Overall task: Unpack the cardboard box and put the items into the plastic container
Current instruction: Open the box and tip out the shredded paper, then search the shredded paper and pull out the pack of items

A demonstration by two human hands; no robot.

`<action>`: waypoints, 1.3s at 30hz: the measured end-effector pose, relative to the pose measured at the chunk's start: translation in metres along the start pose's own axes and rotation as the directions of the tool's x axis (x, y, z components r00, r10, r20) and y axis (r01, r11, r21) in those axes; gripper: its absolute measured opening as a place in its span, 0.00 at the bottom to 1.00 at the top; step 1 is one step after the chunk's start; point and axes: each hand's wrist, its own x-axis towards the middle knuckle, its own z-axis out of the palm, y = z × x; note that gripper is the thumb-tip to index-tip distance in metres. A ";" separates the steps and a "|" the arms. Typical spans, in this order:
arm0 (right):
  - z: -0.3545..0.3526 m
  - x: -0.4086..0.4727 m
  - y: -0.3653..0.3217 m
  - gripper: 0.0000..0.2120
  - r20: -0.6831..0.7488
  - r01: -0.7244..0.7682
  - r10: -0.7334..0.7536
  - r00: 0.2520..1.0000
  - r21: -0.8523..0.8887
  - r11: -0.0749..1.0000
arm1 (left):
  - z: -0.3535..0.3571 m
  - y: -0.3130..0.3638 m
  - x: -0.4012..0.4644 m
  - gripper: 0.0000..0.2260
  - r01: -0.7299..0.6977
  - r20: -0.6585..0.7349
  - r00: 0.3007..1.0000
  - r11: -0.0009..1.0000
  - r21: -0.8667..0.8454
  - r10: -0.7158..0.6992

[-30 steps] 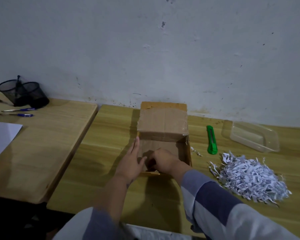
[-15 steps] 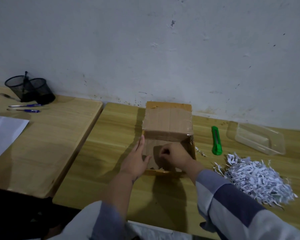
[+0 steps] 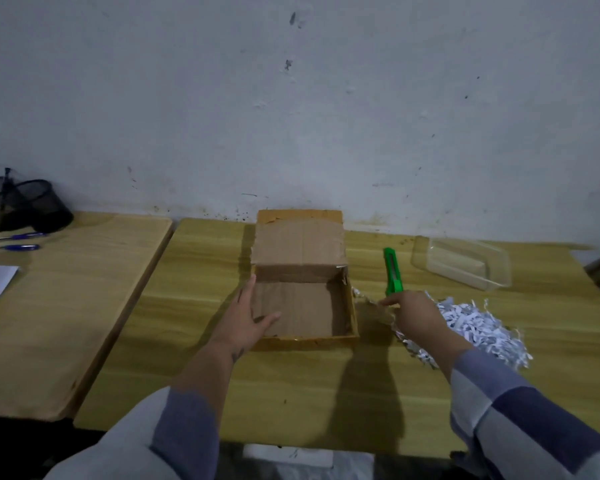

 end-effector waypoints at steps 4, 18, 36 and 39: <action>-0.006 -0.004 0.013 0.16 -0.057 0.025 -0.022 0.998 0.048 0.999 | -0.006 0.003 0.001 0.45 0.011 0.018 1.000 0.997 0.074 -0.012; -0.038 -0.024 0.074 0.13 -0.131 0.168 -0.155 0.979 0.097 0.981 | 0.063 0.144 0.009 0.18 -0.446 0.176 0.895 0.822 0.354 0.410; -0.012 -0.043 0.207 0.06 -0.217 0.240 -0.179 0.959 0.295 0.925 | 0.235 0.190 -0.020 0.16 -0.613 0.403 0.790 0.616 0.495 0.462; -0.012 -0.044 0.224 0.07 -0.233 0.221 -0.141 0.962 0.369 0.903 | 0.223 0.176 -0.018 0.18 -0.523 0.334 0.852 0.660 0.539 0.403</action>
